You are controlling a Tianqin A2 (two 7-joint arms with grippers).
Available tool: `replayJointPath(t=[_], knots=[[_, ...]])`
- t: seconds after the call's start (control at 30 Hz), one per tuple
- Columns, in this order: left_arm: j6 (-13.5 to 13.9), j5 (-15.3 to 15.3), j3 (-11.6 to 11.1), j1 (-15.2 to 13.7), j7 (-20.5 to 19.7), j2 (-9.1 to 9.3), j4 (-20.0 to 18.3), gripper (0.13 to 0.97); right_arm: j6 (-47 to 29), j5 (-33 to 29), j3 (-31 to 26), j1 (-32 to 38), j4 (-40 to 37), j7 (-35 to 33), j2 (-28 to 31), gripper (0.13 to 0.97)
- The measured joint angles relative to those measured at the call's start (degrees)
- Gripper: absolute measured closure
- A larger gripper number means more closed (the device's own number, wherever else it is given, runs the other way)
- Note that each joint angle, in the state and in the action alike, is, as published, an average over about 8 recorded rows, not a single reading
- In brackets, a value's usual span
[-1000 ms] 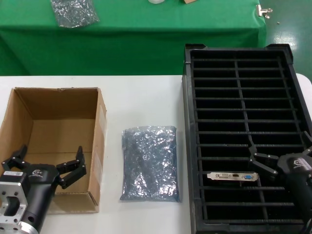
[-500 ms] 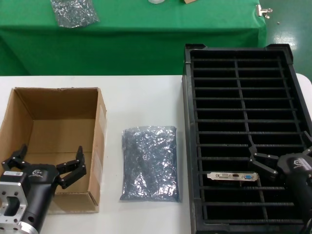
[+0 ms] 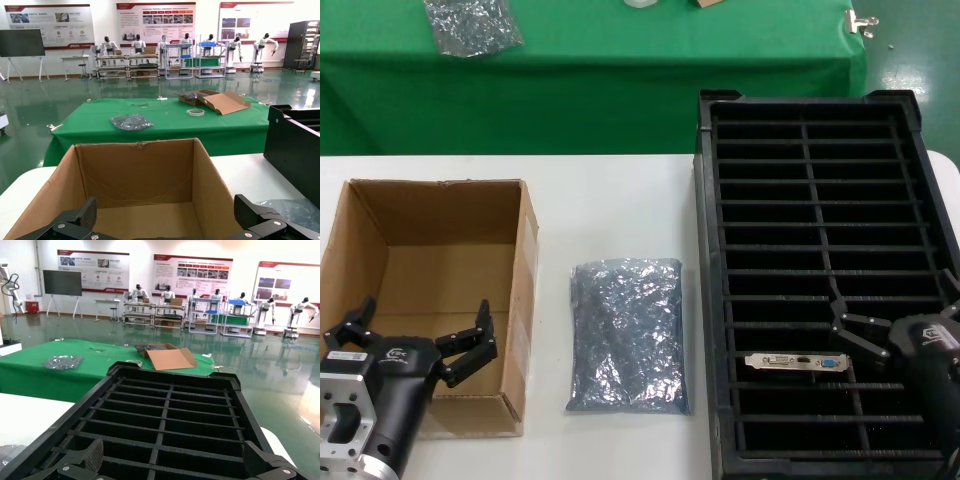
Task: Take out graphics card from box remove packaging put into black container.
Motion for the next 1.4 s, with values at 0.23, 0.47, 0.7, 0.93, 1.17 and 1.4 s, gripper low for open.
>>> replayJointPath(t=[0.23,0.47,0.7,0.93,1.17,1.4], knots=[[0.0,0.0,0.0,0.0,0.0,0.0,0.0,0.132,0.0,0.0,0.0,0.0,0.0,0.0,0.0,0.129],[0.0,0.0,0.0,0.0,0.0,0.0,0.0,0.132,0.0,0.0,0.0,0.0,0.0,0.0,0.0,0.129],[0.0,0.0,0.0,0.0,0.0,0.0,0.0,0.132,0.0,0.0,0.0,0.0,0.0,0.0,0.0,0.129],[0.0,0.0,0.0,0.0,0.0,0.0,0.0,0.132,0.0,0.0,0.0,0.0,0.0,0.0,0.0,0.129],[0.0,0.0,0.0,0.0,0.0,0.0,0.0,0.132,0.0,0.0,0.0,0.0,0.0,0.0,0.0,0.129],[0.0,0.0,0.0,0.0,0.0,0.0,0.0,0.132,0.0,0.0,0.0,0.0,0.0,0.0,0.0,0.129]])
